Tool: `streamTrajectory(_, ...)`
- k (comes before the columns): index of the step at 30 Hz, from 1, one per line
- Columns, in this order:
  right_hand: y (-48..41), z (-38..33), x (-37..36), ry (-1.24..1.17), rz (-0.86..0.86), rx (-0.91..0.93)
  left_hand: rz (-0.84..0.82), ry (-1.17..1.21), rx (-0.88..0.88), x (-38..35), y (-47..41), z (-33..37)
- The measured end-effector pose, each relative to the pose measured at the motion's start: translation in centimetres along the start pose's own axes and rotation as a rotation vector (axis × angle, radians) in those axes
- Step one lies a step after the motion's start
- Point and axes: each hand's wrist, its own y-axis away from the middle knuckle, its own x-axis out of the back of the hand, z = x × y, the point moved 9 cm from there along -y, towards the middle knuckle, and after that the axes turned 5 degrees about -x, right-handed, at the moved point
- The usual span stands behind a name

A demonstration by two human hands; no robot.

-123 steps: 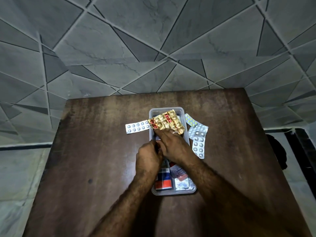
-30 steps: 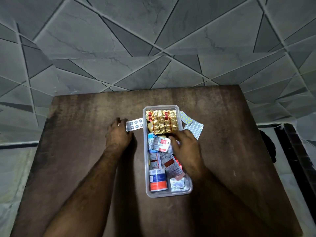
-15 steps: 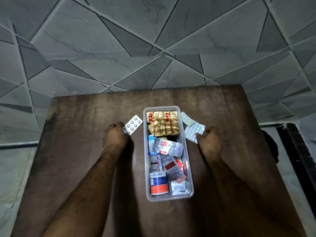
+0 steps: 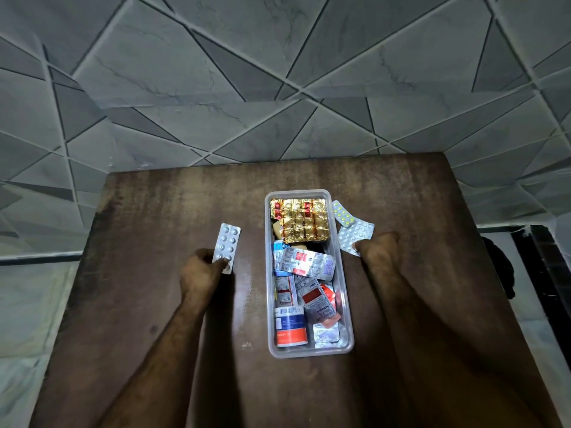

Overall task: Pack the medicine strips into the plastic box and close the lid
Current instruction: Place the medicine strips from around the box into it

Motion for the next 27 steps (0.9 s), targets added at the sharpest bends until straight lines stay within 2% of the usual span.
streamTrajectory(3,-0.1,0.6,-0.6,-0.131,-0.096,-0.061,0.021,0.038,-0.009,0.5,1.7,0.0)
streamTrajectory(7,0.6,1.5,-0.6,-0.342,-0.115,-0.162,0.113,0.022,-0.056,2.2,4.4,1.5)
streamTrajectory(11,2.5,1.3,1.2,-0.426,-0.111,-0.071,0.195,0.009,-0.155,3.4,7.2,3.7)
streamTrajectory(14,4.5,0.0,3.3,-0.404,-0.048,0.104,0.253,0.006,-0.276,3.9,9.3,5.9)
streamTrajectory(17,8.3,-2.0,4.6,-0.276,0.04,0.364,0.279,-0.05,-0.458,3.6,11.7,8.5)
streamTrajectory(21,15.9,-4.5,4.3,0.06,0.206,0.93,0.226,-0.177,-0.753,1.7,15.4,11.8)
streamTrajectory(23,18.7,-4.3,2.6,0.194,0.202,1.137,0.207,-0.296,-0.874,0.5,17.1,12.9)
streamTrajectory(27,20.2,-2.1,0.3,0.326,0.214,1.257,0.18,-0.443,-1.032,-2.0,20.0,13.5)
